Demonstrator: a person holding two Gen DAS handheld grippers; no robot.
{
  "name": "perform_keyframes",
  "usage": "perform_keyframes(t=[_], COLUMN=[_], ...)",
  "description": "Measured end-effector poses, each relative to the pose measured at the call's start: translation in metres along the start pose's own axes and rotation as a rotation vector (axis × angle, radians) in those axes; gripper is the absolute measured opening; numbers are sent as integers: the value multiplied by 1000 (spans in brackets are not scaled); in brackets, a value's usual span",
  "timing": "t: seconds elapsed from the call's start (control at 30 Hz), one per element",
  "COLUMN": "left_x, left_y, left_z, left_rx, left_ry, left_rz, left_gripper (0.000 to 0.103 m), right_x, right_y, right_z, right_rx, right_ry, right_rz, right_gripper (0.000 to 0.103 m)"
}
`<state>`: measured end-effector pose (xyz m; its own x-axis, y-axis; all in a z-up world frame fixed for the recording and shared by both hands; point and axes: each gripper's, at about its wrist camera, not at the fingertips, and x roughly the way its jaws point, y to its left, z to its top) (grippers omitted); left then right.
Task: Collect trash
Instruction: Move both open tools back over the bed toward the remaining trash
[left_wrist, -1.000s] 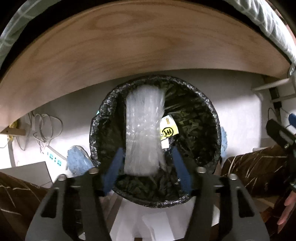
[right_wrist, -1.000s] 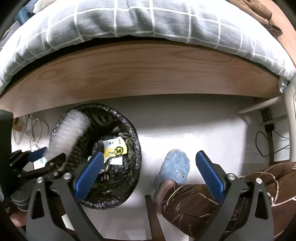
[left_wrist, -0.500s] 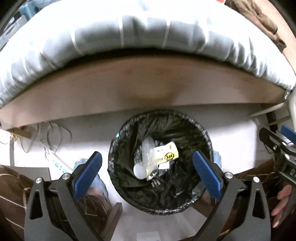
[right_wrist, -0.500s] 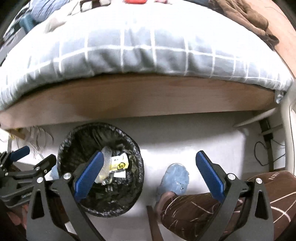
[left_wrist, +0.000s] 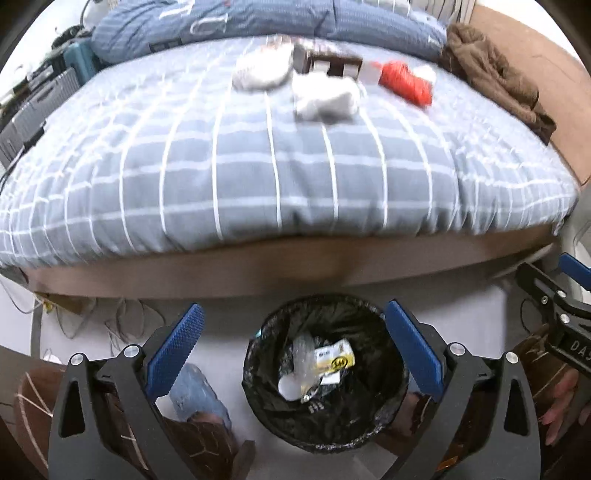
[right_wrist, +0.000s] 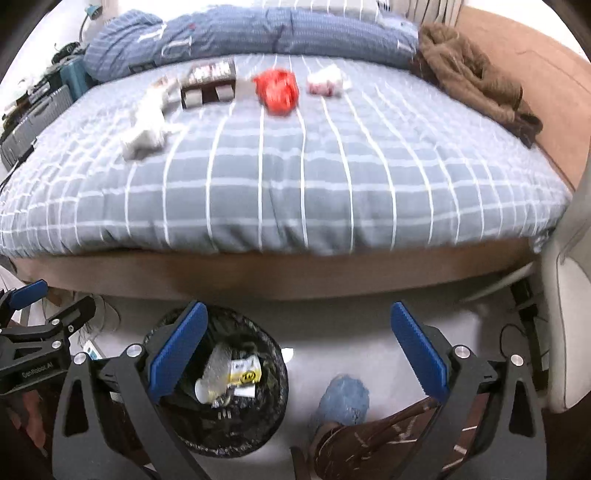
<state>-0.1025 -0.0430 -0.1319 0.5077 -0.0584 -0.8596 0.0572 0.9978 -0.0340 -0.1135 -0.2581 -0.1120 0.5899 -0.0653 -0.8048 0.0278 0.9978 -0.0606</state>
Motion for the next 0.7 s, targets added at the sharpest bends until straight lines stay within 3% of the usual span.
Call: perform_keyframes(t=[0.37, 0.7], left_x=[-50, -67], left_y=[0, 8], left_z=[53, 88], left_rx=[-1, -24], left_ry=[-122, -166], left_rz=[16, 29], left_gripper=[97, 97], right_x=[-40, -57], right_y=[4, 3], right_z=[45, 80], right_rx=[-5, -7], right_ry=[-127, -196], right_rz=[16, 21], right_gripper=[95, 95])
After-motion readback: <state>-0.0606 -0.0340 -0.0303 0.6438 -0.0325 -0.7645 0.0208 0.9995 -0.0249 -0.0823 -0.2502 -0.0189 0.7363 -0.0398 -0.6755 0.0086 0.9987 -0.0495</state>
